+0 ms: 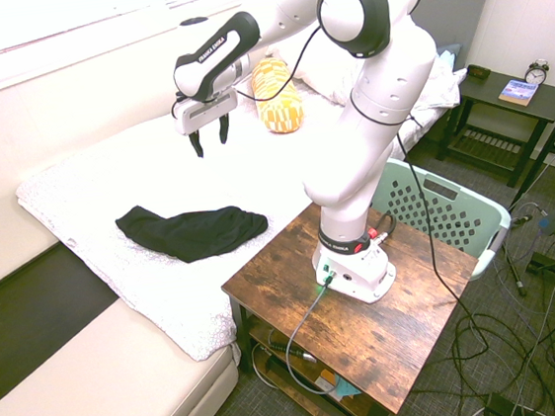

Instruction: Put my clothes in the laundry bag

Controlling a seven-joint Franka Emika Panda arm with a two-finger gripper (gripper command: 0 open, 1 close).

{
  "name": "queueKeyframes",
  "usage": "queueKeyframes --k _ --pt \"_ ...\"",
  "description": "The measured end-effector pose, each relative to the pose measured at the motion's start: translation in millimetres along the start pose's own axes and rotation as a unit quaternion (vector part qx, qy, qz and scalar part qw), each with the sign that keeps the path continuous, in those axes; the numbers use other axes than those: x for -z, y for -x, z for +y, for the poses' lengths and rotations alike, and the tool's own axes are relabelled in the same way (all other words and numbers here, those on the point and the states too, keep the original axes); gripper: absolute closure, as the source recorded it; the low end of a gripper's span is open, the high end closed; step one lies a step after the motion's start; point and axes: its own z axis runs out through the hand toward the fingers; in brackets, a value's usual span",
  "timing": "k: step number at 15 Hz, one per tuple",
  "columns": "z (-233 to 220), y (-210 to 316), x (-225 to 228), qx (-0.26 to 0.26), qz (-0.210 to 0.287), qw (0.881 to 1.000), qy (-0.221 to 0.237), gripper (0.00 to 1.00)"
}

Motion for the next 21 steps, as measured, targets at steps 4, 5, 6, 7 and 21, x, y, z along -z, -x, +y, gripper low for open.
queueKeyframes --k 4,5,6,7,21 --pt "-11.1 -3.7 -14.1 -0.001 -0.006 1.000 0.001 0.00" --pt "-23.9 -4.5 -27.2 0.006 -0.010 1.000 0.001 0.00" --pt "-43.3 -1.5 -45.6 0.022 -0.019 1.000 0.004 0.00" --pt "-66.7 4.4 -63.8 0.042 -0.029 0.999 0.010 0.00" --pt "-273.3 22.9 -334.3 0.144 -0.036 0.980 0.129 1.00"
